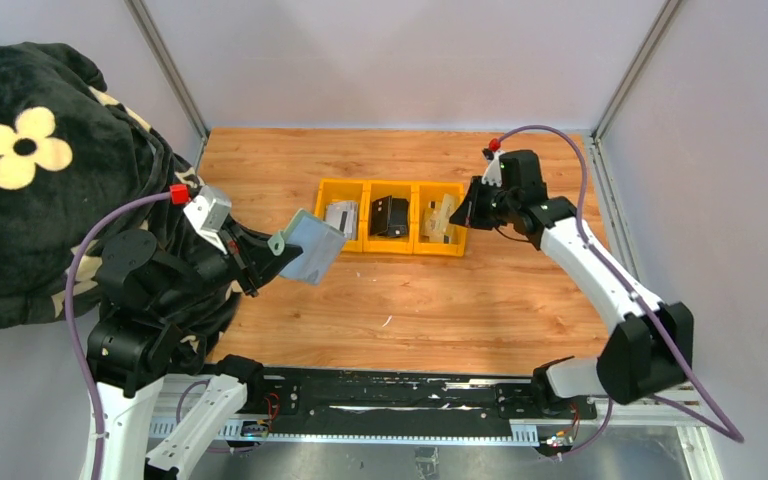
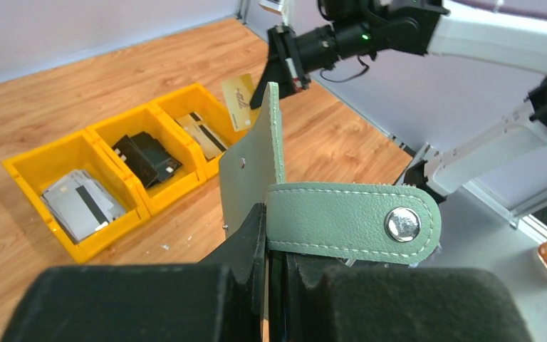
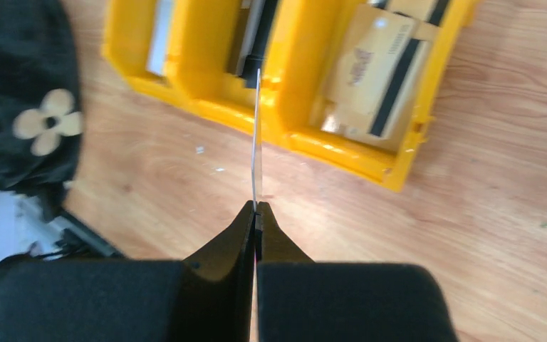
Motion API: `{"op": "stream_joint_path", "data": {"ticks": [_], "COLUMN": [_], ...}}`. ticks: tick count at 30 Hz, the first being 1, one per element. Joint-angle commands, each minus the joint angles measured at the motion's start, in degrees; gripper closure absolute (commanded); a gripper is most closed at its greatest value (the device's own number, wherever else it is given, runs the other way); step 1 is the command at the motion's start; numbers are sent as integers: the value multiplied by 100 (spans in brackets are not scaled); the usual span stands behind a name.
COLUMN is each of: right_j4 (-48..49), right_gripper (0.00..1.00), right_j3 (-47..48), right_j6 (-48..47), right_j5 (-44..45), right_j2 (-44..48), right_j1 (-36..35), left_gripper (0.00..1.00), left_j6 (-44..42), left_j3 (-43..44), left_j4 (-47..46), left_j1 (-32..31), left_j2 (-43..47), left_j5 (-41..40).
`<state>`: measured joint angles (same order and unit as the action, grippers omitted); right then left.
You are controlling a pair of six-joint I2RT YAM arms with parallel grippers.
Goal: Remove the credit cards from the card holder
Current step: Place the credit card in the storage box.
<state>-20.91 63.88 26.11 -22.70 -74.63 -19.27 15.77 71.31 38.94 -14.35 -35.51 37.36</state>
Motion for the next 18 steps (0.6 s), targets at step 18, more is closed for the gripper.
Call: {"op": "stream_joint_path", "data": {"ticks": [18], "right_j4": [-683], "right_gripper": [100], "right_j3": [1748], "right_j6": [-531], "right_j5": [1223], "right_j2": [-3105], "right_j1": [-246], "left_gripper": [100], "left_j6": [-346], "left_j3": [30], "left_j4": [-37], "left_j1": [2], "left_j2": [290], "left_j5": [465]}}
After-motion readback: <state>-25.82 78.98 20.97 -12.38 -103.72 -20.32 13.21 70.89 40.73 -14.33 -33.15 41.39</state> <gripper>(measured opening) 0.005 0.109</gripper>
